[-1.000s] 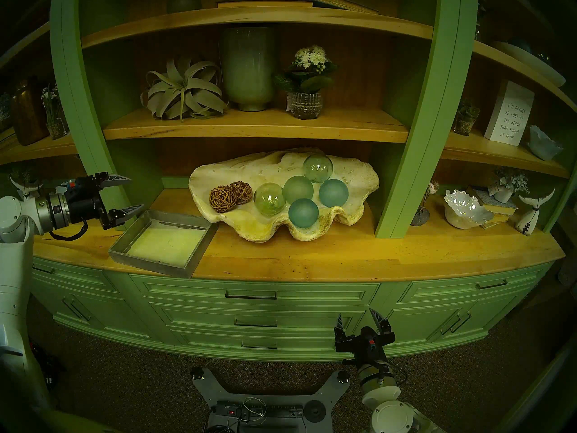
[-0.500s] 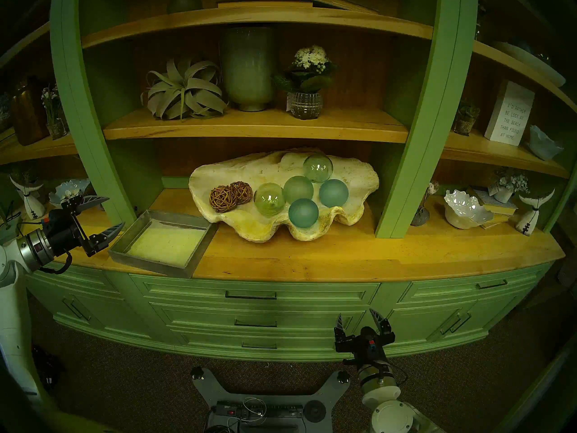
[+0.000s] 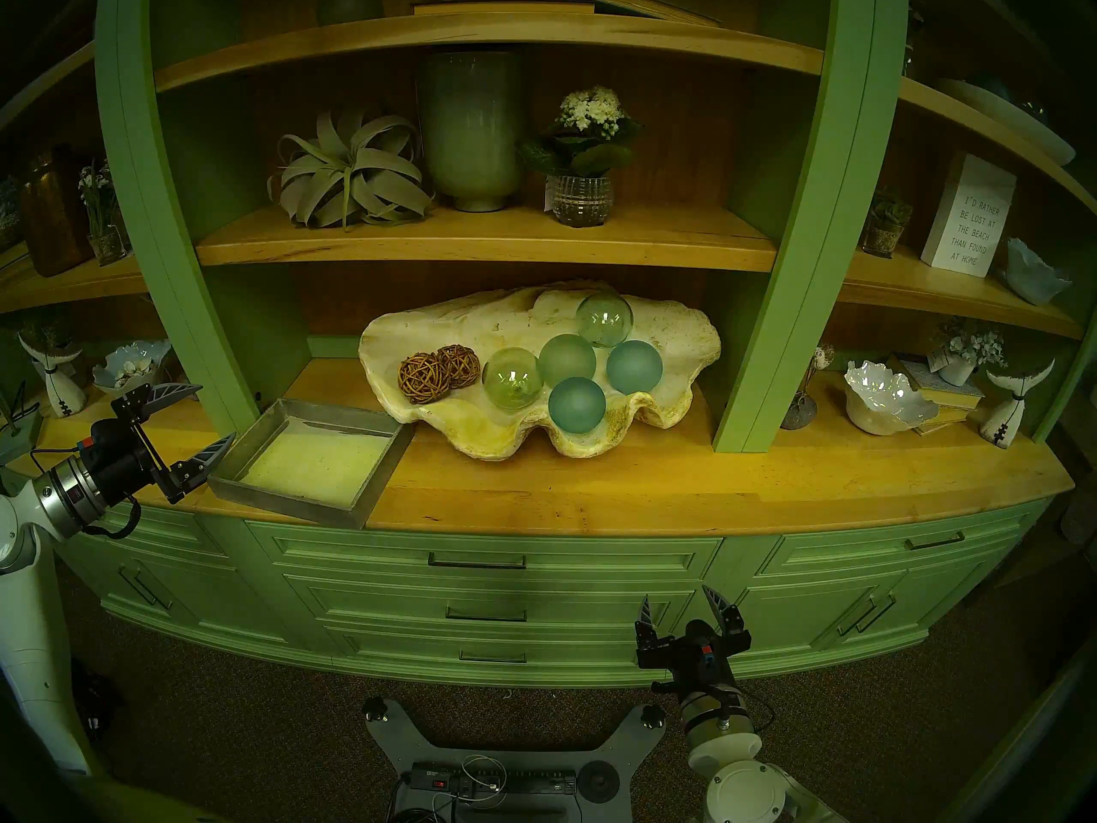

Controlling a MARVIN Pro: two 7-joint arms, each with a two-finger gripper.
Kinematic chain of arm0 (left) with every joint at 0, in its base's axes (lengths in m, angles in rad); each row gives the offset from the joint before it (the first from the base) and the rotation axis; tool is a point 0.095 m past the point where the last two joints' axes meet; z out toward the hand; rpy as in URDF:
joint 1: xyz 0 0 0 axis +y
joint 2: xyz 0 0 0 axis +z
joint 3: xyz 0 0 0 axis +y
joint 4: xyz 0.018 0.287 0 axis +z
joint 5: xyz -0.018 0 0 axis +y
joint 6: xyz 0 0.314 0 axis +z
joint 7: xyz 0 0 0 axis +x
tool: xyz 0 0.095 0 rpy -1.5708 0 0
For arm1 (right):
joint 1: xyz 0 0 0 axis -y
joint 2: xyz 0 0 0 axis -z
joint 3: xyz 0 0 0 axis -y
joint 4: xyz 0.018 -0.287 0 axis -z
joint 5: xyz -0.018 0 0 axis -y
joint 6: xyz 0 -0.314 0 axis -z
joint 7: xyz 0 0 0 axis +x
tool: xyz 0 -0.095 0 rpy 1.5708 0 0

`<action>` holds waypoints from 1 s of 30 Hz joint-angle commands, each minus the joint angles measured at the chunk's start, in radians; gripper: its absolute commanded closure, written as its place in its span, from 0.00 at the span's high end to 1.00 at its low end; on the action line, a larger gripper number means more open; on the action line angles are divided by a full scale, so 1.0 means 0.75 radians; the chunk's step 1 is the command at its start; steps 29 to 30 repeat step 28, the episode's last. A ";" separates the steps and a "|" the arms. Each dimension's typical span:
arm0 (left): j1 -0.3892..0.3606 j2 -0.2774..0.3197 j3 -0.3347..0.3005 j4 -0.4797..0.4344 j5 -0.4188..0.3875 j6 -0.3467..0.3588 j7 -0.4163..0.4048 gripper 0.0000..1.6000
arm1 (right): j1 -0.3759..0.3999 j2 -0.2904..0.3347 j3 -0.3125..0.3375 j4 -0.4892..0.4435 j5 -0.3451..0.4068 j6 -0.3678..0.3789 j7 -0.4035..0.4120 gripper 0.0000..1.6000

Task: Put wooden balls into bowl

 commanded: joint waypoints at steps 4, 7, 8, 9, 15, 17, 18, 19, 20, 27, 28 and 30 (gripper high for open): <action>-0.058 0.068 -0.002 0.031 -0.050 -0.016 -0.046 1.00 | 0.003 0.002 0.005 -0.041 -0.001 -0.005 -0.001 1.00; -0.063 0.067 -0.003 0.035 -0.050 -0.017 -0.055 1.00 | 0.003 0.002 0.004 -0.041 -0.001 -0.005 -0.001 1.00; -0.064 0.066 -0.003 0.035 -0.050 -0.017 -0.057 1.00 | 0.003 0.002 0.004 -0.041 -0.001 -0.005 -0.001 1.00; -0.066 0.066 -0.004 0.036 -0.050 -0.017 -0.059 1.00 | 0.003 0.002 0.005 -0.041 -0.001 -0.005 -0.001 1.00; -0.074 0.062 -0.007 0.039 -0.048 -0.017 -0.071 1.00 | 0.003 0.002 0.005 -0.041 -0.001 -0.005 -0.001 1.00; -0.076 0.061 -0.008 0.040 -0.047 -0.017 -0.073 1.00 | 0.003 0.002 0.005 -0.041 -0.001 -0.005 -0.001 1.00; -0.077 0.060 -0.008 0.040 -0.047 -0.017 -0.075 1.00 | 0.003 0.002 0.005 -0.041 -0.001 -0.005 -0.001 1.00; -0.077 0.060 -0.008 0.040 -0.046 -0.017 -0.076 1.00 | 0.003 0.002 0.005 -0.041 -0.001 -0.005 -0.001 1.00; -0.078 0.059 -0.009 0.040 -0.046 -0.017 -0.076 1.00 | 0.003 0.002 0.005 -0.041 -0.001 -0.005 -0.001 1.00; -0.080 0.058 -0.009 0.041 -0.045 -0.017 -0.078 1.00 | 0.003 0.002 0.005 -0.041 -0.001 -0.005 -0.001 1.00; -0.080 0.058 -0.009 0.041 -0.045 -0.017 -0.078 1.00 | 0.003 0.002 0.005 -0.041 -0.001 -0.005 -0.001 1.00; -0.080 0.058 -0.009 0.041 -0.045 -0.017 -0.078 1.00 | 0.003 0.002 0.005 -0.041 -0.001 -0.005 -0.001 1.00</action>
